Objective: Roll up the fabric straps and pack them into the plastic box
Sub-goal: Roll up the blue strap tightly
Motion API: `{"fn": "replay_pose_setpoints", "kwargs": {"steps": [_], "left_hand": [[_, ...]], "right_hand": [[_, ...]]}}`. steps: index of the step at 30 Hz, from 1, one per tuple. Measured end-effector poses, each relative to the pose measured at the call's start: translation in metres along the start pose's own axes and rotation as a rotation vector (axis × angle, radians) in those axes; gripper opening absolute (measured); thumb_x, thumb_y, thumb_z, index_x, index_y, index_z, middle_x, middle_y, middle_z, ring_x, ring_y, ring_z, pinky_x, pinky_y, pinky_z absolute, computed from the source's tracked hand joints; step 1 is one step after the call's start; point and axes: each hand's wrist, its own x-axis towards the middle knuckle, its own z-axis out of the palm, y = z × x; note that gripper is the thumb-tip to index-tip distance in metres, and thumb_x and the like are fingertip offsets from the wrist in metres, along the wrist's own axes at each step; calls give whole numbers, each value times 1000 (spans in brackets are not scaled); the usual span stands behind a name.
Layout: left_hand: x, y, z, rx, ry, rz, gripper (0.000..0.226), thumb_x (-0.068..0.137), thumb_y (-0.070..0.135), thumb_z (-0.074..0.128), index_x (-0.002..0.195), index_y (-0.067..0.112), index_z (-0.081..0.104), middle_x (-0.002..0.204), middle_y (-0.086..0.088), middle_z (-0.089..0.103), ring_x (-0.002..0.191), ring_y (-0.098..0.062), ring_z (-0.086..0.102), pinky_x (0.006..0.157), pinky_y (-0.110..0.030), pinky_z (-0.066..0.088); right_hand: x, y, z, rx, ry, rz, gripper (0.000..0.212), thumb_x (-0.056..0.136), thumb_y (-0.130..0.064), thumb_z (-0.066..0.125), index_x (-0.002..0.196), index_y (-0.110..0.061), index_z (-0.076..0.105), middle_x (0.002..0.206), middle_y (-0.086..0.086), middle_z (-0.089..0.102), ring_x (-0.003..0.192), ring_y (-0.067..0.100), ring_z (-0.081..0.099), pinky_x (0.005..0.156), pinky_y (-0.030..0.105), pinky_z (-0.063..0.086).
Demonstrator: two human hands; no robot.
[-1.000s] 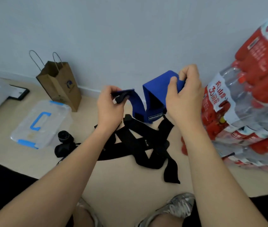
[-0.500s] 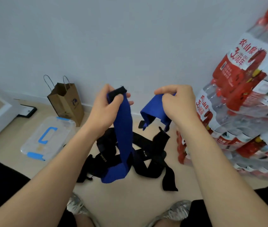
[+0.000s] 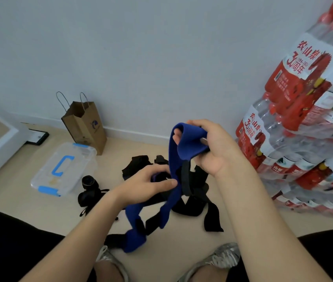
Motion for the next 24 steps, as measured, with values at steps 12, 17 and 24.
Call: {"fn": "replay_pose_setpoints", "kwargs": {"steps": [12,17,24], "left_hand": [[0,19,-9,-588,147,-200,20,101,20,62,105,12,80,89,-13,70,77,-21,65,71,-31,50],[9,30,-10,-845,327,-270,21,107,16,55,113,2,70,98,-22,75,80,-30,73,66,-34,60],[14,25,-17,-901,456,-258,19,109,17,52,127,17,58,119,-31,64,106,-41,63,95,-51,50]], "right_hand": [[48,22,-88,-250,88,-31,50,101,-42,62,132,-3,70,122,21,78,97,29,81,86,42,60],[46,44,-100,-563,-220,138,78,82,-84,69,116,-14,81,121,22,78,106,38,77,91,48,60],[39,50,-101,-854,-570,147,48,97,-31,81,141,-18,69,136,11,75,129,35,70,116,59,50]]}}
